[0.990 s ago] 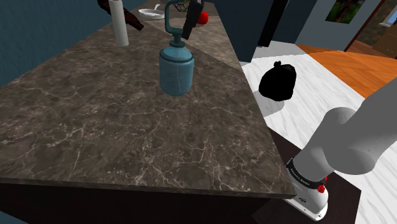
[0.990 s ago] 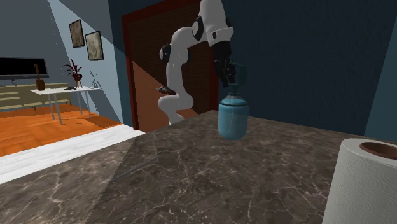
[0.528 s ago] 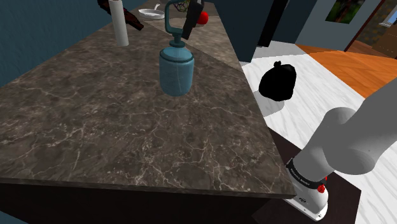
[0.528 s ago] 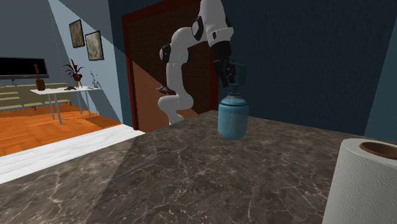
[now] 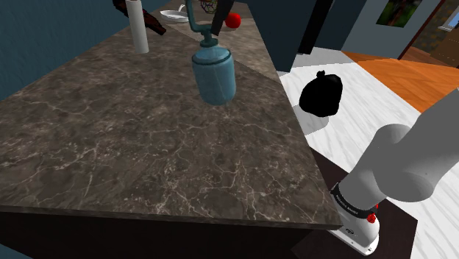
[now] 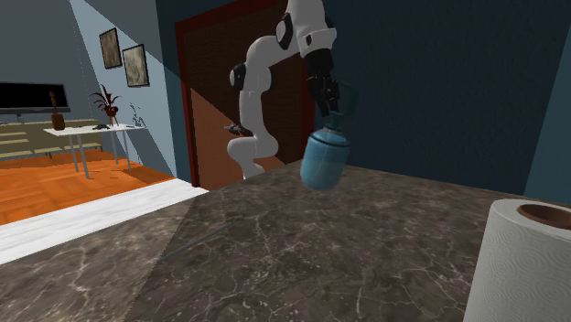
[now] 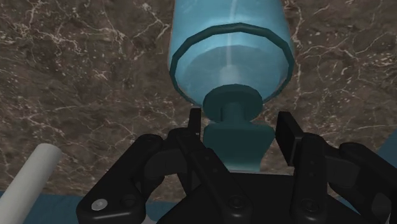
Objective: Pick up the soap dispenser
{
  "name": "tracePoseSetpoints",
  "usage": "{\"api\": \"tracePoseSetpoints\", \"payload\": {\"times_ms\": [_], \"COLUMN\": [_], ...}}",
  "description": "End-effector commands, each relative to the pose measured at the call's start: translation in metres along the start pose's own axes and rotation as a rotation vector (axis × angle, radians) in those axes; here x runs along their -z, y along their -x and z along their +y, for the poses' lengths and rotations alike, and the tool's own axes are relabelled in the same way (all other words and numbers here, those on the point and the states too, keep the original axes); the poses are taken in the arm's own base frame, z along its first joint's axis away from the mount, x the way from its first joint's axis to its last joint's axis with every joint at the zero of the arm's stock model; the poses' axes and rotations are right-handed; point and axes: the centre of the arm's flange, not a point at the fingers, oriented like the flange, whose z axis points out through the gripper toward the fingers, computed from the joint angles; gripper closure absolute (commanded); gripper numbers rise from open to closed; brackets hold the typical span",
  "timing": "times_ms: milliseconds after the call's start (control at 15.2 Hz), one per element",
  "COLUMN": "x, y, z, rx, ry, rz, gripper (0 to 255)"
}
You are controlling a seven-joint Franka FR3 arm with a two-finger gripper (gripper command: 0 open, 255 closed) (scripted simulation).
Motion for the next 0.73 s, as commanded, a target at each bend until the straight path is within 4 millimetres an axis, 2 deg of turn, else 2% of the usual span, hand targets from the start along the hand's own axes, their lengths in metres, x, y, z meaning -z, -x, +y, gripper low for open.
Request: {"api": "tracePoseSetpoints", "payload": {"times_ms": [0, 528, 660], "x": [0.01, 0.051, 0.052], "y": [-0.003, -0.016, -0.016], "z": [0.0, 0.0, 0.0], "rx": [0.0, 0.0, 0.0], "ry": [0.0, 0.0, 0.0], "rz": [0.001, 0.001, 0.001], "gripper": [255, 255, 255]}}
